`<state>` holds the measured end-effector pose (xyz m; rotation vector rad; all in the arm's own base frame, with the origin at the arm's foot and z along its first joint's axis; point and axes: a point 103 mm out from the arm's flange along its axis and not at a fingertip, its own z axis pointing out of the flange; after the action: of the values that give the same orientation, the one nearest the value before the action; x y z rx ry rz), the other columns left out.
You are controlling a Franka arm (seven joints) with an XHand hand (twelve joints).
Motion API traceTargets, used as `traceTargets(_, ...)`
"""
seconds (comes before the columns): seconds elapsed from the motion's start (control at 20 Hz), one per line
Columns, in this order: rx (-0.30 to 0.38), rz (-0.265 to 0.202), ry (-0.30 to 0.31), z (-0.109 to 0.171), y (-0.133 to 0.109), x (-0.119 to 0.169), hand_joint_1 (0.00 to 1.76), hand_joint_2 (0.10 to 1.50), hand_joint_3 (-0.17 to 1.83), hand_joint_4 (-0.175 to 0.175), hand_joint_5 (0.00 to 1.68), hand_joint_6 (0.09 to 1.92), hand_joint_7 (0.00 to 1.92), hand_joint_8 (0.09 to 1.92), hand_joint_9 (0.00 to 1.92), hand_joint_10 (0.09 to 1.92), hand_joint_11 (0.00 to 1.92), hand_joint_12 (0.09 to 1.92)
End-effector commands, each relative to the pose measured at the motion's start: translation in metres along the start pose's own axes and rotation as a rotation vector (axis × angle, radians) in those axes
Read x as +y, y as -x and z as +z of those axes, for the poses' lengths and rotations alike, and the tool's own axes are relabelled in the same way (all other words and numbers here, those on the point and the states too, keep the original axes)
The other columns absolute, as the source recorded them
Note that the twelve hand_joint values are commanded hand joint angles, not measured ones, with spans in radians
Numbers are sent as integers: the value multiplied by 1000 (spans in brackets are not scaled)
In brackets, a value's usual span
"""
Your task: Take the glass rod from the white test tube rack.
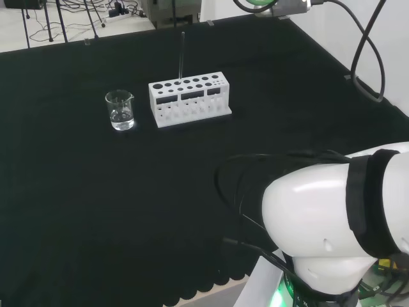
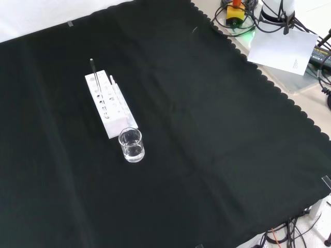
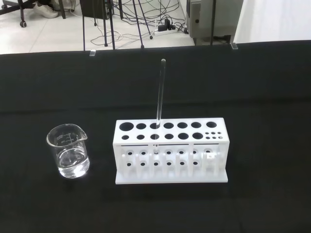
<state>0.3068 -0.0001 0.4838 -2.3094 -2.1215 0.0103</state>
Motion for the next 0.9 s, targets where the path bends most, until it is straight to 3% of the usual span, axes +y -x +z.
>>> traceTargets(0.05,-4,-2,8,2,0,2,855,996,-151,-151,119,165,294,672,344,689,301,580)
traceTargets(0.15,0,-6,7,5,0,8,764,1031,-167,-149,101,87,67,650,79,714,69,713)
traceTargets(0.25,7,-12,7,9,-1,16,741,1042,-174,-148,101,87,13,662,16,727,14,756)
traceTargets(0.5,0,16,-8,17,-3,42,730,1050,-175,-147,112,87,0,712,0,757,0,785)
traceTargets(0.9,34,-49,-20,31,-3,97,689,1072,-175,-144,148,87,21,812,39,879,0,1085)
